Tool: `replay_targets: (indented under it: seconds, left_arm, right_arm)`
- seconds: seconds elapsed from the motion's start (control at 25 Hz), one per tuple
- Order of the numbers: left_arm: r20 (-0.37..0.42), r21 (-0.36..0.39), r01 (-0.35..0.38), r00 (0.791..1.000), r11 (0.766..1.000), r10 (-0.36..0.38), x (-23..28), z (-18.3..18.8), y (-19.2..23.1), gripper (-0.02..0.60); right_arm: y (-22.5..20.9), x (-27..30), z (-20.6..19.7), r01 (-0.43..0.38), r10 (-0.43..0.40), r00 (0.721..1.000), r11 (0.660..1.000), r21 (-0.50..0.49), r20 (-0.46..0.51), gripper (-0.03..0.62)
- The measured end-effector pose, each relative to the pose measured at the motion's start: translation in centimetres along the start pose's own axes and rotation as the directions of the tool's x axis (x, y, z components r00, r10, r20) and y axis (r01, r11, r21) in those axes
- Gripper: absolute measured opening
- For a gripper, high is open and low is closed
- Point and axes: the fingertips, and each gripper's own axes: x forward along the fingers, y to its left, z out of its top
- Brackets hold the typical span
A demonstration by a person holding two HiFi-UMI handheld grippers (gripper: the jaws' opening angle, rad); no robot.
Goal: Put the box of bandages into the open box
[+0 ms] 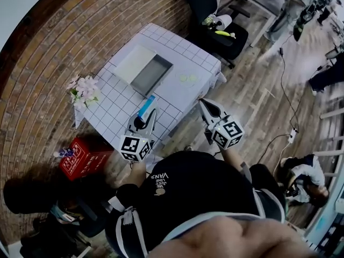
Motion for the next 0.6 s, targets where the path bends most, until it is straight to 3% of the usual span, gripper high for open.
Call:
replay_targets:
  seconds: [0.6]
  left_arm:
    - [-0.016,-0.010,-0.066,0.998,0.998,0.066,4.8,-0.1,0.5,0.078]
  right_arm:
    - [-5.2,0.8,-0.4,-0.038,0.039,0.999,0.999,0.037,-0.032,-0.006]
